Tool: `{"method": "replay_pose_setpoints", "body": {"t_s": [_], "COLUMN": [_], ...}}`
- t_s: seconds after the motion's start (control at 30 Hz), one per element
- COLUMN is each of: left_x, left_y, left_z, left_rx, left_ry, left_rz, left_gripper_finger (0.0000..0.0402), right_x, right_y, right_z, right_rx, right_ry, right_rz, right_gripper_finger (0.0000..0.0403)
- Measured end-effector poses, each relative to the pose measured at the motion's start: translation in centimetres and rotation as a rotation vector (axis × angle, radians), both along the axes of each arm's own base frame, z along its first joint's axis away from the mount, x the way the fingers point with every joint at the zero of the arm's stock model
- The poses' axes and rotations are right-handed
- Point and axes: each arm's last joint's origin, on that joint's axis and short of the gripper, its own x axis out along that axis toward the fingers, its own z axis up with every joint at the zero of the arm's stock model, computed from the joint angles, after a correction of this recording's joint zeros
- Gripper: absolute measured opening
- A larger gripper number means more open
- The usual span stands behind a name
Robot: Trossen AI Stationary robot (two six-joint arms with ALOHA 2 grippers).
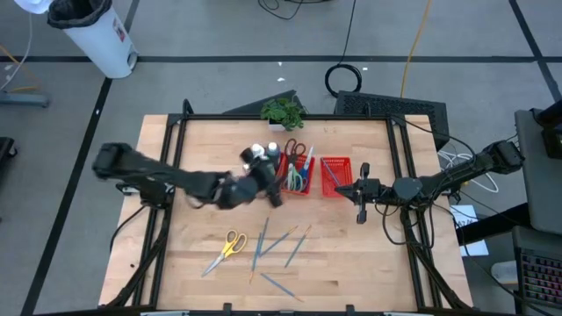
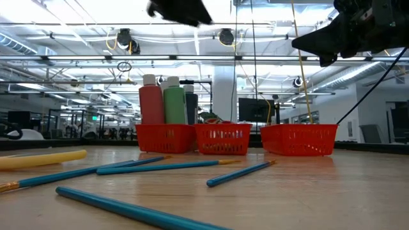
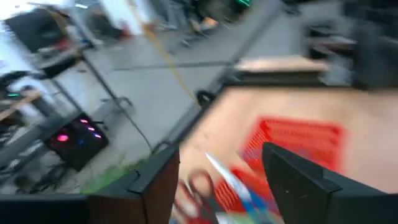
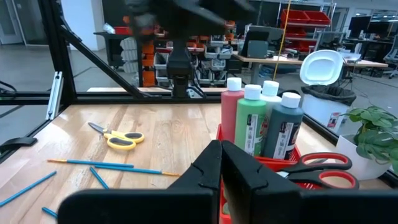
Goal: Pick & Place Paint Supplies
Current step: Put the yellow scissors into the middle red bin
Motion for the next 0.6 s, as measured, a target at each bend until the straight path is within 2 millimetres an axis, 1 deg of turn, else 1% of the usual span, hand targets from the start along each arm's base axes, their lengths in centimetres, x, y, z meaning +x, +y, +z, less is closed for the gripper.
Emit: {"method": "replay_pose_setpoints", "body": {"t_s": [0.07, 0.13, 0.2, 0.3, 0.37, 0.47, 0.53, 0.6], "left_x": [-2.3, -4.5, -6.7, -8.6, -9.3, -9.4, -9.2, -8.7], "left_y": [-1.6, -2.8, -3.8, -5.4, -6.7, -8.5, -9.5, -10.3], "left_z": [0.9, 1.2, 0.9, -0.4, -1.6, -3.8, -5.6, -6.9], "left_rx": [-0.043, -0.128, -0.248, -0.472, -0.579, -0.670, -0.729, -0.793], "left_ry": [0.055, 0.102, 0.180, 0.291, 0.325, 0.351, 0.385, 0.391], "left_rz": [-0.048, -0.072, -0.109, -0.126, -0.118, -0.159, -0.186, -0.214], "left_gripper_finger": [0.0245, 0.0253, 0.0257, 0.0259, 0.0257, 0.0252, 0.0248, 0.0245], "right_x": [0.0, 0.0, 0.0, 0.0, 0.0, 0.0, 0.0, 0.0], "right_y": [0.0, 0.0, 0.0, 0.0, 0.0, 0.0, 0.0, 0.0], "right_z": [0.0, -0.1, -0.1, 0.0, 0.0, 0.0, 0.0, 0.0], "right_rx": [-0.001, -0.001, -0.001, -0.001, -0.001, 0.000, 0.000, 0.002], "right_ry": [0.004, 0.005, 0.005, 0.005, 0.005, 0.003, 0.002, -0.002], "right_rz": [0.000, 0.000, 0.000, 0.000, 0.000, 0.000, 0.000, 0.000], "right_gripper_finger": [0.0000, 0.0000, 0.0000, 0.0000, 0.0000, 0.0000, 0.0000, 0.0000]}}
